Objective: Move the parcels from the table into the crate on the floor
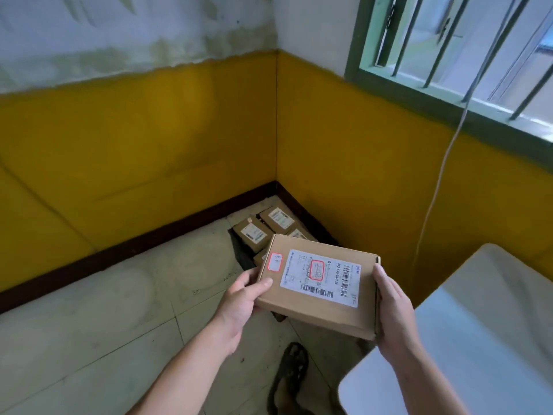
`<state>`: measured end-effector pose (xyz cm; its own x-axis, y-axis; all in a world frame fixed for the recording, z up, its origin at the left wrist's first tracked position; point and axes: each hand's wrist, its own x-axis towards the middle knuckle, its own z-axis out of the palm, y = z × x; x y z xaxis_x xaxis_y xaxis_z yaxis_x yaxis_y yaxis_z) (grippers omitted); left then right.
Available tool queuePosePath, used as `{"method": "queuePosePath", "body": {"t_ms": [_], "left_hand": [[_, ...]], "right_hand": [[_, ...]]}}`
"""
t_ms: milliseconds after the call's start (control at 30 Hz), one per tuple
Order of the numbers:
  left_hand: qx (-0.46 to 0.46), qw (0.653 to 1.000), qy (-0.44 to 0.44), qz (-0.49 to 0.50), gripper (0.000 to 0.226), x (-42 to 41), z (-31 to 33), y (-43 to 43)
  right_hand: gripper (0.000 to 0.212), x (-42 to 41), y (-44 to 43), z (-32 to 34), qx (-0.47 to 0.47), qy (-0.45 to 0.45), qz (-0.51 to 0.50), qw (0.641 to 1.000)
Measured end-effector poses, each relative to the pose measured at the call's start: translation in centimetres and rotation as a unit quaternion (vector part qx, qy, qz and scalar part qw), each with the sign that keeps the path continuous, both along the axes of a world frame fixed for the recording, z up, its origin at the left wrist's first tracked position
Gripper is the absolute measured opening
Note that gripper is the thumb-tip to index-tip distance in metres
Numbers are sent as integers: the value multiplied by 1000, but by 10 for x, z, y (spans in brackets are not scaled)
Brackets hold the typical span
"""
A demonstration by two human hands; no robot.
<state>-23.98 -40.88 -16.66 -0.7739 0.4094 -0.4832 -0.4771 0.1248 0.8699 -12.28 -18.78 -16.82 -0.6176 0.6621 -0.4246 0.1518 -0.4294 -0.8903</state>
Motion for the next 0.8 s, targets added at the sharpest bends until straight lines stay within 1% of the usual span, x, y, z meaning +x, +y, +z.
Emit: {"method": "queuePosePath", "body": {"t_ms": [133,333,467,533,633,733,800], "left_hand": [[-28,1000,-2,3,31,-80,-21,25],[-119,992,8,-30,42,-207,-53,73],[-173,984,4,-51,49,-275,-70,87],[-202,978,-2,-57,50,-303,-78,90],[-227,971,-3,-69,50,-350,-93,98],[-250,963,12,-95,49,-400,-113,108],[-263,957,26,-119,43,-438,-131,114]], "right_hand": [[36,-75,22,-33,-18,-17,-9,1000],[28,-189,55,-79,-57,-63,-50,995],[30,-249,62,-94,-47,-108,-71,991],[28,-275,64,-101,-44,-127,-66,989],[19,-316,63,-114,-35,-158,-66,985],[23,-359,58,-133,-52,-184,-84,978],[25,-390,48,-143,-65,-202,-106,971]]}}
